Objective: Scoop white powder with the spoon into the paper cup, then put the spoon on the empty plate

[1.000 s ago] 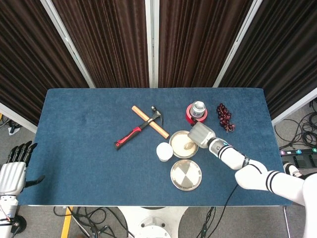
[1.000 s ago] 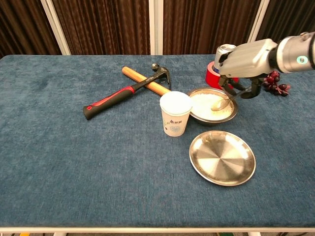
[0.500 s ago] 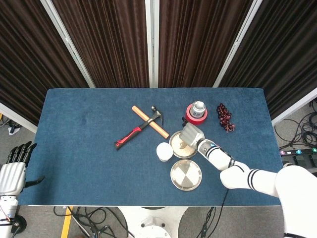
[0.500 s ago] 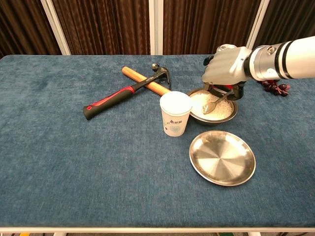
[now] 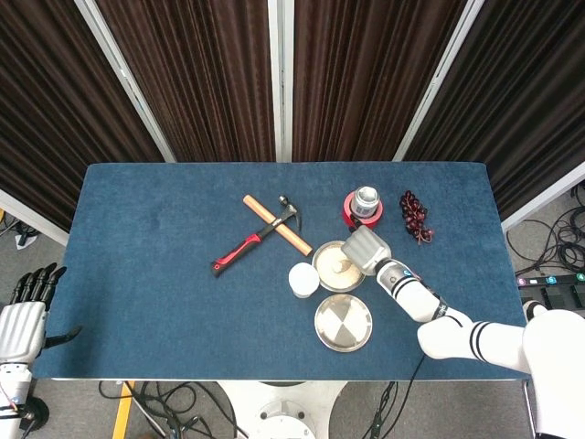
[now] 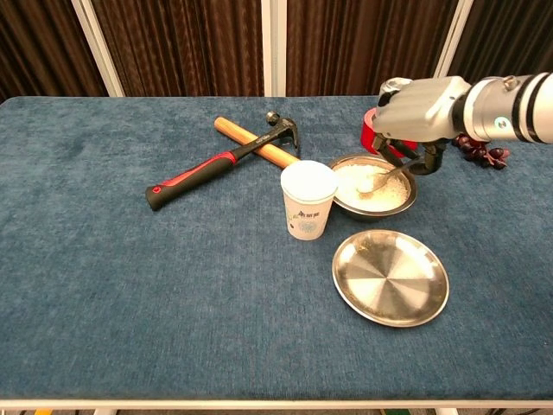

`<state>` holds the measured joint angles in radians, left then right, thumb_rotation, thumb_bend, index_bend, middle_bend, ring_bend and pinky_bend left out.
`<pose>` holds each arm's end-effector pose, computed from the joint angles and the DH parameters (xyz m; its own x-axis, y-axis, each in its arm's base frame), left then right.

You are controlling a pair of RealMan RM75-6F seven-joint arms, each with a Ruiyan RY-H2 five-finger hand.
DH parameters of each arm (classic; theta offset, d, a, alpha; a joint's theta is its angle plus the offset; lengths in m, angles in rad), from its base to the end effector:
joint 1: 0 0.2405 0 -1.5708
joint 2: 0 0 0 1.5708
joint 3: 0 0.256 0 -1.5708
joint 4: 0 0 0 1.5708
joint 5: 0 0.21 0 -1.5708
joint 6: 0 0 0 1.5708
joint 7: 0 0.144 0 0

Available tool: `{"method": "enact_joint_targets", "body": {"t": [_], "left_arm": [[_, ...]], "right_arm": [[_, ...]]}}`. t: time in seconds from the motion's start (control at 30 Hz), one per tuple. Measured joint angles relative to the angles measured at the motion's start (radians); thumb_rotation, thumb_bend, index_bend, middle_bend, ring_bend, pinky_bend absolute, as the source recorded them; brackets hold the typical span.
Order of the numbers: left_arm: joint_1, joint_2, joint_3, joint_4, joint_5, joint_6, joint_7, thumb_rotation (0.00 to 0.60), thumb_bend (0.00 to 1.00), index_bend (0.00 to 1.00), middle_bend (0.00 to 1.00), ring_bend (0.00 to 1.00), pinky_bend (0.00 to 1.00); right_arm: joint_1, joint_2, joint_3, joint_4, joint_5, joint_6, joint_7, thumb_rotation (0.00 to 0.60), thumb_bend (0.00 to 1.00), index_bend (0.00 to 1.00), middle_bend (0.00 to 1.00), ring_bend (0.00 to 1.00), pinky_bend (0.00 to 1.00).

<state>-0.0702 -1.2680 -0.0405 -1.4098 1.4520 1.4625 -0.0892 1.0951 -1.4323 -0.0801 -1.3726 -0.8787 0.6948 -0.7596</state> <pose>-0.3472 0.1757 0.1284 0.3564 0.0311 0.9338 0.9316 0.0652 -0.3577 -0.1490 -0.3908 -0.0120 0.9406 -0.1375 0.3103 -0.3262 -0.6189 0.7146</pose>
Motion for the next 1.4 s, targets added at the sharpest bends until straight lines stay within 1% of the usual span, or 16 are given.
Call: {"method": "enact_joint_targets", "body": {"t": [0.13,0.27,0.43,0.63,0.87,1.0,1.13,1.23,1.4], "left_arm": [[-0.002,0.003,-0.002,-0.009,0.004,0.003,0.011,0.6,0.09,0.13,0.14,0.05,0.03],[0.0,0.012,-0.002,-0.023,0.004,0.007,0.019,0.6,0.09,0.13,0.14,0.05,0.03],[0.0,0.02,-0.003,-0.041,0.005,0.008,0.032,0.6,0.09,0.13,0.14,0.05,0.03],[-0.001,0.027,-0.007,-0.056,0.003,0.01,0.044,0.6,0.09,0.13,0.14,0.05,0.03],[-0.004,0.031,-0.009,-0.065,0.003,0.009,0.053,0.6,0.09,0.13,0.14,0.05,0.03],[-0.004,0.027,-0.01,-0.06,0.007,0.014,0.049,0.6,0.09,0.13,0.14,0.05,0.03],[-0.003,0.027,-0.009,-0.06,0.008,0.015,0.05,0.6,0.09,0.13,0.14,0.05,0.03],[-0.001,0.026,-0.009,-0.059,0.006,0.016,0.046,0.6,0.09,0.13,0.14,0.05,0.03],[0.004,0.022,-0.008,-0.055,0.002,0.017,0.04,0.6,0.09,0.13,0.14,0.05,0.03]], "right_arm": [[-0.042,-0.015,0.003,0.021,-0.048,0.021,0.081,0.6,0.33,0.61,0.6,0.2,0.0],[-0.082,-0.028,0.014,0.052,-0.119,0.04,0.181,0.6,0.33,0.61,0.6,0.2,0.0],[-0.115,-0.014,0.034,0.062,-0.191,0.056,0.272,0.6,0.33,0.61,0.6,0.21,0.0],[-0.136,0.054,0.062,-0.005,-0.241,0.071,0.349,0.6,0.33,0.61,0.6,0.21,0.0],[-0.116,0.153,0.111,-0.117,-0.289,0.057,0.377,0.6,0.33,0.61,0.6,0.21,0.0],[-0.076,0.171,0.137,-0.167,-0.304,0.024,0.36,0.6,0.33,0.61,0.6,0.21,0.0],[-0.038,0.163,0.144,-0.181,-0.303,-0.011,0.3,0.6,0.33,0.61,0.6,0.21,0.0],[-0.008,0.146,0.139,-0.182,-0.291,-0.036,0.232,0.6,0.33,0.61,0.6,0.21,0.0],[0.047,0.115,0.115,-0.176,-0.253,-0.063,0.07,0.6,0.33,0.61,0.6,0.21,0.0]]}}
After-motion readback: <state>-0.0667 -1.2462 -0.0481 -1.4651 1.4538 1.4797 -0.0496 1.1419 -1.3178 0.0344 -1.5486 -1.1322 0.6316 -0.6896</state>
